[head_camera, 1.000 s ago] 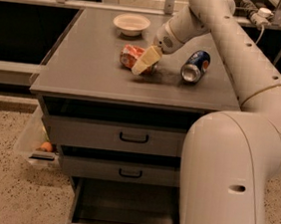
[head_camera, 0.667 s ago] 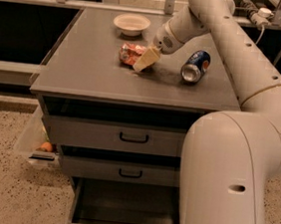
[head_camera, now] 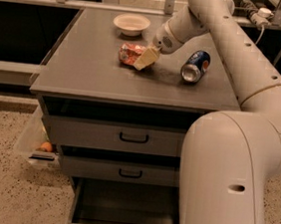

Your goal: Place coke can into bottom drawer

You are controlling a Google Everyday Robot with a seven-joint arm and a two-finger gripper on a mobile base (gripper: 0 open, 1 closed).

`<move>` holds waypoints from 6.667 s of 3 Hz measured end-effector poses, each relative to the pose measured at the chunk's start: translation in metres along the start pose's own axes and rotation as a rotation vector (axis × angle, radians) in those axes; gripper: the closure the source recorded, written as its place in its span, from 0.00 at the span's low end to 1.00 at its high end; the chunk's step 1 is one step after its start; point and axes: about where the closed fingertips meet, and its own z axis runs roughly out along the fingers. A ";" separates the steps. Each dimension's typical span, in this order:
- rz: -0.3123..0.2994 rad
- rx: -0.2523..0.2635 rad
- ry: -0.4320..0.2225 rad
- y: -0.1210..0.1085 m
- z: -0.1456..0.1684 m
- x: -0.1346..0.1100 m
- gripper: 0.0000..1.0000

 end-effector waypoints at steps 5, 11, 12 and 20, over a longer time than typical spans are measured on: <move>0.253 -0.056 0.091 0.147 -0.148 0.065 1.00; 0.641 0.170 0.166 0.288 -0.118 0.211 1.00; 0.652 0.213 0.192 0.290 -0.100 0.239 1.00; 0.989 0.063 0.096 0.294 0.065 0.398 1.00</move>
Offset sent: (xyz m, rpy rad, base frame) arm -0.0948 -0.0581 0.0621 -0.0645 0.1185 0.0133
